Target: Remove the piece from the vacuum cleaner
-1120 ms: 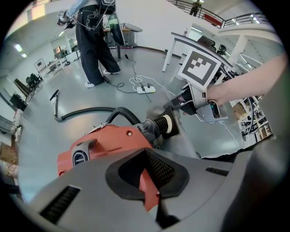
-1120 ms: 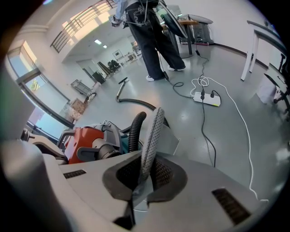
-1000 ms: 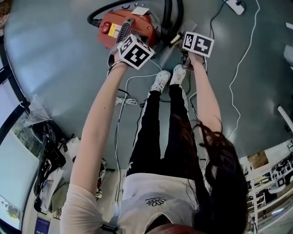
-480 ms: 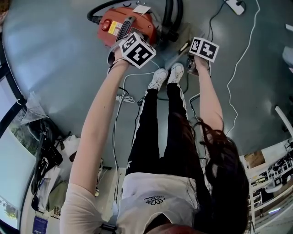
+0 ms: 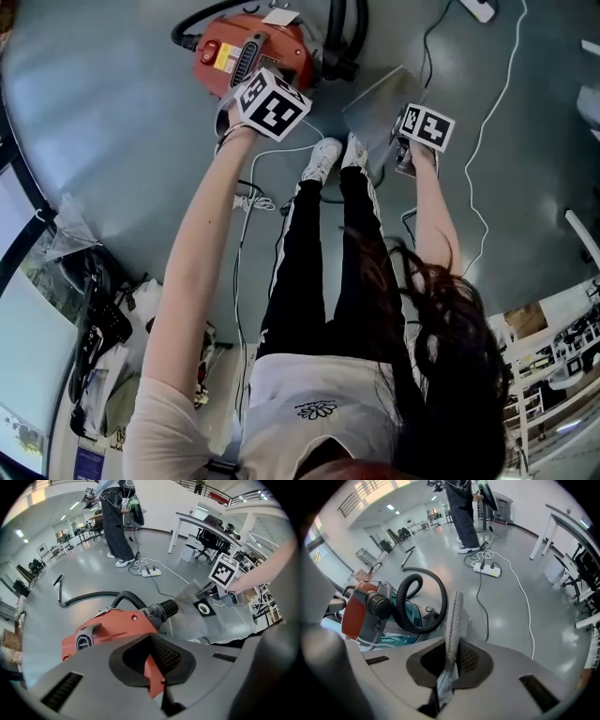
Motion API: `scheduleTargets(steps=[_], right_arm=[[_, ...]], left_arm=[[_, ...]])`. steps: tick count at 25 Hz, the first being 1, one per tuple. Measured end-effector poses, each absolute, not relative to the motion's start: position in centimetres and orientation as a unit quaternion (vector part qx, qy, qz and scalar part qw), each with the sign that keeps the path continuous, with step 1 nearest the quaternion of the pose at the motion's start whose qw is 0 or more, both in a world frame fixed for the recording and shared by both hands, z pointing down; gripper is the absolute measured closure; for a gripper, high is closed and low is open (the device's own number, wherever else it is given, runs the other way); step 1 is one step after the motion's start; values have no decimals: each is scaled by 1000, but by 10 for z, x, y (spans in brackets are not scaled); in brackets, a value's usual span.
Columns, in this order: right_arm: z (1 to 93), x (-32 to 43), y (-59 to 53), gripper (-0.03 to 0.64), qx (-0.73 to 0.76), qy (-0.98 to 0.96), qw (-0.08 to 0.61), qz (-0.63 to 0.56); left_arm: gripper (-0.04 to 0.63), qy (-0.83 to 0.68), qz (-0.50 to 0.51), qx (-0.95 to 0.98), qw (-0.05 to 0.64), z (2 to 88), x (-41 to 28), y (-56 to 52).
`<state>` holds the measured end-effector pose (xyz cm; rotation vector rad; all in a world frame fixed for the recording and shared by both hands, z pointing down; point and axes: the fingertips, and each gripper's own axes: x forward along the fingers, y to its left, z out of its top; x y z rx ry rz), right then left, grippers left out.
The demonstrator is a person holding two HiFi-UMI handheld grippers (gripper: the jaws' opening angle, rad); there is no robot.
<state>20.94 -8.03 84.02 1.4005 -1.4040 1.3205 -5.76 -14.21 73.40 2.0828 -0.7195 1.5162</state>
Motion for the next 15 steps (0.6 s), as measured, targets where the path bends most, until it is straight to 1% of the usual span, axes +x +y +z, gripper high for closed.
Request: scheduleTargets(steps=[6, 15], right_arm=[[831, 196, -95, 595, 541, -569, 356, 507], [791, 163, -107, 595, 539, -588, 347, 494]], left_arm=[[591, -275, 545, 756, 235, 735, -57, -143], [591, -378, 482, 728, 308, 730, -59, -137]])
